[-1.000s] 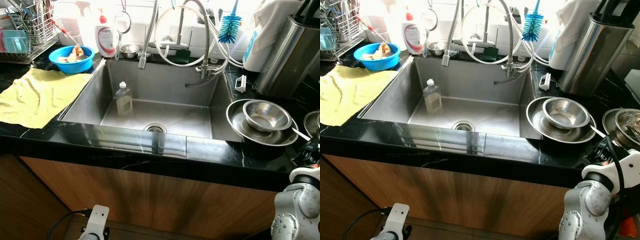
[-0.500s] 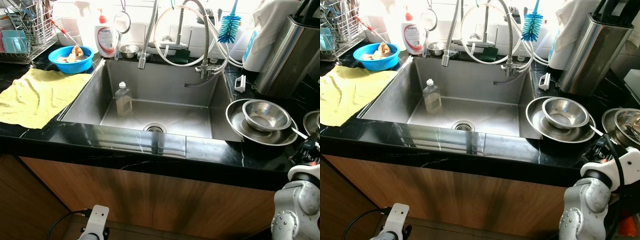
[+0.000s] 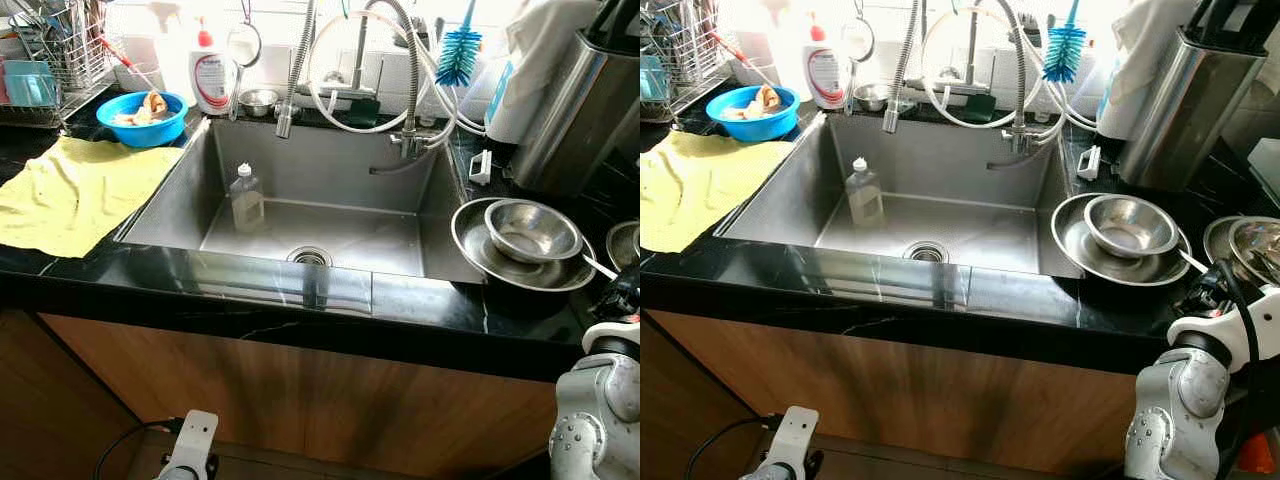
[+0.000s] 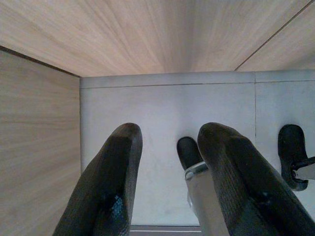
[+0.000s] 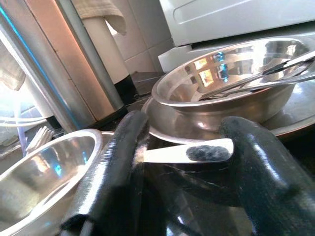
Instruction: Kitchen organization
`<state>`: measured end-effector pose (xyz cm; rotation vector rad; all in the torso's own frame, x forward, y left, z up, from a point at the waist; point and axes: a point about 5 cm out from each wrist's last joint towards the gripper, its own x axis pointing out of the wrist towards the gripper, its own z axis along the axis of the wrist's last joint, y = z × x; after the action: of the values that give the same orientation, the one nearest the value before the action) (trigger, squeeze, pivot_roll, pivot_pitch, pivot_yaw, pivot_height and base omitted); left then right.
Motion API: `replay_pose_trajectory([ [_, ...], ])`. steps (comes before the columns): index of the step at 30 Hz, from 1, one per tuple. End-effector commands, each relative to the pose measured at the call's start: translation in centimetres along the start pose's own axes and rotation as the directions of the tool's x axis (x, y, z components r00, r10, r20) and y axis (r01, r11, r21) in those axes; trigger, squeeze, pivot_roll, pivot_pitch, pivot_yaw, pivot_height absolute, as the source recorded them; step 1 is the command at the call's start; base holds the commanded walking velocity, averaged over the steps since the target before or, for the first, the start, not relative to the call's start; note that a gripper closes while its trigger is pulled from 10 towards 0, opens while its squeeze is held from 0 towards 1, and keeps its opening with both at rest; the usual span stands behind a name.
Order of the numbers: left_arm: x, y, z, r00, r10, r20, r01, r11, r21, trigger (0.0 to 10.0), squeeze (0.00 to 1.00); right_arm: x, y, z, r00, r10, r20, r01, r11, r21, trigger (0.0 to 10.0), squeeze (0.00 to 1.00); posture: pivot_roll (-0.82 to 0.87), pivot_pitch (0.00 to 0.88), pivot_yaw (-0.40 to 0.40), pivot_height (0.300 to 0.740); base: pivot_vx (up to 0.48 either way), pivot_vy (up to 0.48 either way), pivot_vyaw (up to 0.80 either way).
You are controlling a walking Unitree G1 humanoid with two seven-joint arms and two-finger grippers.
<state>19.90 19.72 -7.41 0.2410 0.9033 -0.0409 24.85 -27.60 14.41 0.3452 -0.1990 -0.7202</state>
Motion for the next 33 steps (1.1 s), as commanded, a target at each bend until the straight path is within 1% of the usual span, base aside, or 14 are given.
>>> replay_pose_trajectory([
  [1, -0.1, 0.1, -0.7, 1.000, 0.000, -0.028, 0.000, 1.000, 0.017, 10.0, 0.00, 0.1, 0.3, -0.2, 1.000, 0.002, -0.010, -0.002, 1.000, 0.005, 0.0, 0.00, -0.13, 0.000, -0.045, 0.740, 0.000, 0.000, 0.00],
  [25, -0.1, 0.1, -0.6, 1.000, 0.006, -0.022, -0.006, 1.000, 0.014, 10.0, 0.00, 0.0, 0.7, -0.6, 1.000, 0.017, -0.018, -0.017, 1.000, 0.010, 0.0, 0.00, -0.13, 0.000, -0.049, 0.740, 0.000, 0.000, 0.00],
  [29, -0.1, 0.1, -0.5, 1.000, 0.006, -0.020, -0.006, 1.000, 0.015, 10.0, 0.00, 0.0, 0.9, -0.6, 0.999, 0.028, -0.018, -0.027, 1.000, 0.008, 0.2, 0.00, -0.13, 0.000, -0.049, 0.740, 0.000, 0.000, 0.00],
  [30, -0.1, 0.1, -0.5, 1.000, 0.006, -0.020, -0.006, 1.000, 0.015, 10.0, 0.00, 0.0, 1.0, -0.6, 0.999, 0.038, -0.015, -0.038, 0.999, 0.000, 1.7, 0.00, -0.13, 0.000, -0.049, 0.740, 0.000, 0.000, 0.00],
  [31, -0.1, 0.1, -0.5, 1.000, 0.007, -0.020, -0.006, 1.000, 0.015, 10.0, 0.00, 0.0, 1.2, -0.5, 0.999, 0.049, -0.011, -0.049, 0.999, -0.009, 2.9, 0.00, -0.13, 0.000, -0.049, 0.740, 0.000, 0.000, 0.00],
  [32, -0.1, 0.1, -0.5, 1.000, 0.007, -0.019, -0.007, 1.000, 0.014, 10.0, 0.00, 0.0, 1.3, -0.5, 0.998, 0.059, -0.005, -0.059, 0.998, -0.018, 7.2, 0.00, -0.13, 0.000, -0.049, 0.740, 0.000, 0.000, 0.00],
  [33, -0.1, 0.1, -0.5, 1.000, 0.007, -0.019, -0.007, 1.000, 0.014, 10.0, 0.00, 0.0, 1.5, -0.4, 0.998, 0.070, -0.001, -0.070, 0.997, -0.024, 10.0, 0.00, -0.13, 0.000, -0.049, 0.740, 0.000, 0.000, 0.00],
])
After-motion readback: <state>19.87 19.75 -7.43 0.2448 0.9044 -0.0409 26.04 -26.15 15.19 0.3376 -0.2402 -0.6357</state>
